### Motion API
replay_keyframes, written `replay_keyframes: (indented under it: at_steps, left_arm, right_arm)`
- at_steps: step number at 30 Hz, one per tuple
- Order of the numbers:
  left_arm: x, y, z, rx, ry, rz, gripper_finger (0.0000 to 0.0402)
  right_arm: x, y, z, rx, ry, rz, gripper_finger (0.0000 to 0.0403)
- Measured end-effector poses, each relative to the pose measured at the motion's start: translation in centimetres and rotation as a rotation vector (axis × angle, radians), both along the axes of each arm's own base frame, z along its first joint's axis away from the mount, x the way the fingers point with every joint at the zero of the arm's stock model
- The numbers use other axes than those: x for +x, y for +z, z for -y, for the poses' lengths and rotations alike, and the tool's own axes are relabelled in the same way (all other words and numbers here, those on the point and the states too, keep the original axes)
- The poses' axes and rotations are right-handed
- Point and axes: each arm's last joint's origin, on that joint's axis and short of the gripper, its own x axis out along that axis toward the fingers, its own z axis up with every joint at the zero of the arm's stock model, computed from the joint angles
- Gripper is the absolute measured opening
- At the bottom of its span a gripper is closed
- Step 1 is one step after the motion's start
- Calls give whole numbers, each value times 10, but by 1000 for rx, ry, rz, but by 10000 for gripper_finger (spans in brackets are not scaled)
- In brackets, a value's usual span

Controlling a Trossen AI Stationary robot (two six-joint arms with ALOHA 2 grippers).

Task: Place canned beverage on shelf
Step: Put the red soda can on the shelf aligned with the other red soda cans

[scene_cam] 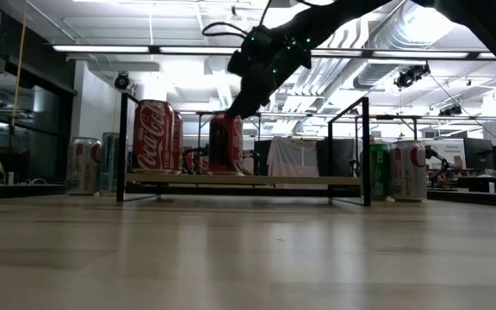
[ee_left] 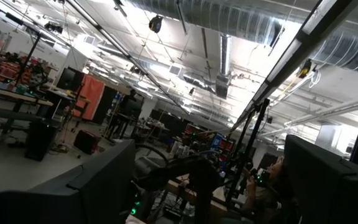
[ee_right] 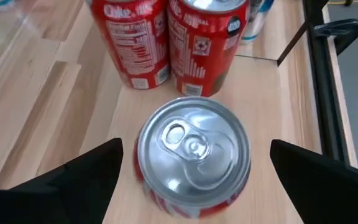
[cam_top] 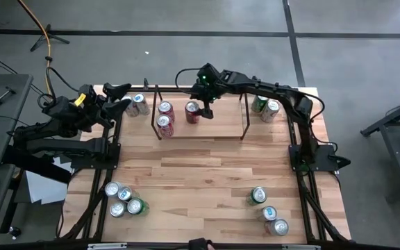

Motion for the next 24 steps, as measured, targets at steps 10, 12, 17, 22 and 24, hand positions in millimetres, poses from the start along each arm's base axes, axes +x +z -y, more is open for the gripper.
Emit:
replay_keyframes:
  at_steps: [10,12,17,22,24]
  left_arm:
    - [0,0,0,-1,0,0,330]
    - [0,0,0,-1,0,0,330]
    - [0,0,0,-1,0,0,330]
    - [0,0,0,-1,0,-2,330]
    - [0,-1,0,-1,0,-11,330]
  right_arm:
    - [8,-8,-14,9,-8,-43,344]
    - [9,-8,-17,23,-37,-52,312]
    - [8,-4,-18,106,-171,-67,285]
    - [7,5,-20,142,-499,-76,285]
    - [8,6,-23,105,-640,-75,285]
